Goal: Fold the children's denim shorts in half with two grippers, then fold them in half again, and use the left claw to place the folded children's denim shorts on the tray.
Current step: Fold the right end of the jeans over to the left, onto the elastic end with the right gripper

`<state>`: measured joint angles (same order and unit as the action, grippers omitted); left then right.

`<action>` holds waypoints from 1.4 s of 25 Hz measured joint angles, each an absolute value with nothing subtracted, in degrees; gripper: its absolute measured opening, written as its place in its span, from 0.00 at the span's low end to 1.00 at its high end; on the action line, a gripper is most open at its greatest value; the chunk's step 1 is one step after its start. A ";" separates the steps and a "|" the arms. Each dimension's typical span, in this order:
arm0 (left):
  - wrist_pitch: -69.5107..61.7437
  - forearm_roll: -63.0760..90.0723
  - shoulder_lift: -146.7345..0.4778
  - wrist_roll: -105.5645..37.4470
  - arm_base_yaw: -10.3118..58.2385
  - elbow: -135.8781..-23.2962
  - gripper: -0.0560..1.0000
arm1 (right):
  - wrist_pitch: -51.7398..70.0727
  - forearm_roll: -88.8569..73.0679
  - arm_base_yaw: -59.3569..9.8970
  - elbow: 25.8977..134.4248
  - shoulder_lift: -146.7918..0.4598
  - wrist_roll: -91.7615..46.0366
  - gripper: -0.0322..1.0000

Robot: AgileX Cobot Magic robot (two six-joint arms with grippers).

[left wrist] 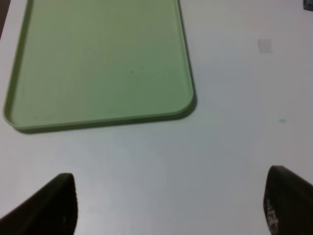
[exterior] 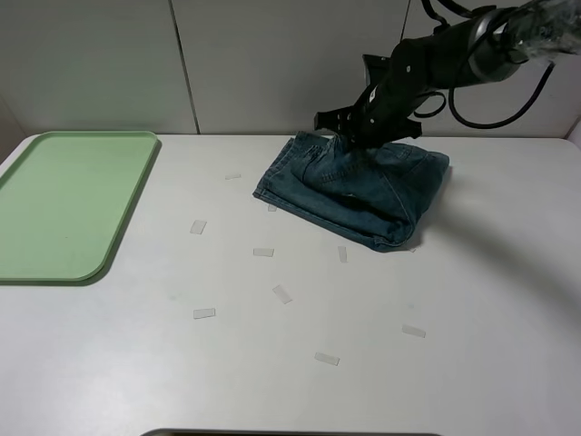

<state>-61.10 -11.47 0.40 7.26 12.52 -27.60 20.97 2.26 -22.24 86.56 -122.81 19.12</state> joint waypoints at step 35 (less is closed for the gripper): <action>-61.10 -11.52 0.40 7.26 12.52 -27.60 0.78 | 30.55 28.04 -13.23 91.64 -117.65 43.62 0.07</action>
<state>-61.10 -11.52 0.40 7.26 12.52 -27.60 30.55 28.04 -13.23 91.64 -117.65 43.62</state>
